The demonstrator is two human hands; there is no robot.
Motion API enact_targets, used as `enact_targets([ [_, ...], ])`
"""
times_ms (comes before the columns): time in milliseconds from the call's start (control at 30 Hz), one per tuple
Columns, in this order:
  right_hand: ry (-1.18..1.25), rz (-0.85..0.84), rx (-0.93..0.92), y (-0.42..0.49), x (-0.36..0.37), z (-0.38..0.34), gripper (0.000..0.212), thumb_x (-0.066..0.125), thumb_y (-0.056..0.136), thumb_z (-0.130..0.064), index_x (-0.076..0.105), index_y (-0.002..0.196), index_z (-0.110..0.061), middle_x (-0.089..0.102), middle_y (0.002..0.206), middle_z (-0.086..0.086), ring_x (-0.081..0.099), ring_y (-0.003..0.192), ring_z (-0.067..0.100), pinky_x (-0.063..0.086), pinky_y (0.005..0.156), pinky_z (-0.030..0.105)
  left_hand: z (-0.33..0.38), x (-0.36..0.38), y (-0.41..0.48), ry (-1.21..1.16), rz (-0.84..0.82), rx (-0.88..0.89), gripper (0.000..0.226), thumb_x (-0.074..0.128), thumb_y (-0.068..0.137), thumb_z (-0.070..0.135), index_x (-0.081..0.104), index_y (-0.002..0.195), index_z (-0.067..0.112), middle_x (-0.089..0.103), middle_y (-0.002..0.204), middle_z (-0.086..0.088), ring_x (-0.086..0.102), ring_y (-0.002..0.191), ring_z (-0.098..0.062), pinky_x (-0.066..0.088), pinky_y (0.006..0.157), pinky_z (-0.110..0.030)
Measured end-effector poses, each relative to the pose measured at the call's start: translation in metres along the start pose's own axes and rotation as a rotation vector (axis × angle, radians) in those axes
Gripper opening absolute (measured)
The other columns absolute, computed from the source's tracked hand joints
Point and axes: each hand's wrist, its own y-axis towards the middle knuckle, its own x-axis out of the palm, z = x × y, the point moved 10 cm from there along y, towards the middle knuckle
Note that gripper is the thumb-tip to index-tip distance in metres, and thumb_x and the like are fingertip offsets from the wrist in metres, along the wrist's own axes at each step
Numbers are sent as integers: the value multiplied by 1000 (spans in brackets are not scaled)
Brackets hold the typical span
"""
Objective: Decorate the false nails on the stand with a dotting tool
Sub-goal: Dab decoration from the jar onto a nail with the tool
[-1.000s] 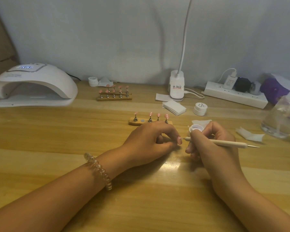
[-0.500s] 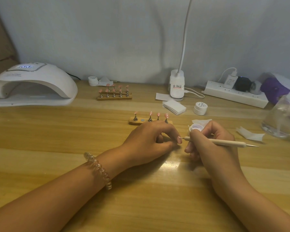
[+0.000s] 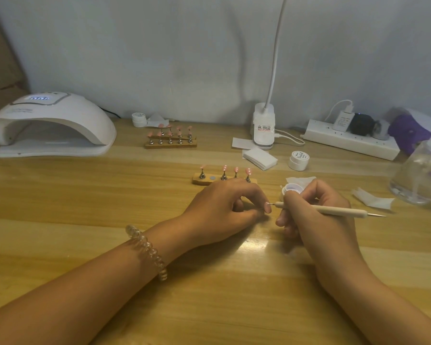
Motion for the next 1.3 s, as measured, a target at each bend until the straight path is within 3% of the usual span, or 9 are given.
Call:
enact_targets([
  [100, 47, 48, -33, -1, -6, -2, 16, 62, 84, -10, 50, 73, -10, 64, 52, 8, 50, 39, 9, 42, 38, 21, 0, 0, 0, -6, -5, -3, 11, 73, 86, 18, 74, 89, 29, 64, 89, 16, 50, 60, -8, 51, 66, -45],
  [200, 94, 110, -129, 0, -14, -12, 23, 65, 92, -24, 51, 75, -19, 63, 53, 3, 50, 42, 6, 39, 42, 16, -1, 1, 0, -8, -7, -7, 11, 73, 87, 18, 74, 89, 28, 66, 91, 13, 50, 60, -8, 50, 66, -44],
  [367, -62, 197, -294, 10, -34, -29, 29, 63, 91, -45, 65, 81, -18, 68, 62, -8, 59, 54, -1, 43, 51, 13, -2, 1, 0, -3, -6, -12, 11, 73, 87, 21, 73, 88, 32, 63, 87, 20, 50, 62, -7, 51, 67, -40],
  [533, -200, 199, -228, 27, -43, -12, 36, 53, 100, -42, 70, 75, -23, 70, 68, -9, 63, 66, -1, 43, 67, 28, -2, 1, 0, -10, -6, -5, 12, 73, 87, 20, 73, 88, 32, 63, 87, 22, 51, 61, -5, 50, 65, -37],
  [967, -325, 110, -227, 29, -31, -9, 32, 50, 98, -45, 70, 81, -25, 68, 68, -10, 64, 69, 0, 44, 63, 28, -1, 1, 0, -17, -9, -11, 8, 74, 87, 24, 73, 89, 31, 63, 89, 22, 52, 62, -5, 51, 67, -40],
  [1133, -342, 110, -240, 30, -30, -9, 32, 49, 99, -44, 69, 82, -25, 68, 69, -9, 63, 70, 1, 45, 64, 30, -2, 1, 0, -16, -8, -14, 9, 74, 87, 24, 74, 89, 32, 63, 88, 23, 53, 62, -3, 49, 65, -35],
  [1300, -208, 217, -293, 20, -43, -25, 27, 52, 99, -41, 64, 82, -25, 68, 74, -7, 59, 62, 4, 44, 55, 24, -2, 1, 0, -14, -10, -9, 11, 73, 87, 22, 73, 88, 32, 62, 85, 24, 52, 64, -2, 43, 63, -25],
])
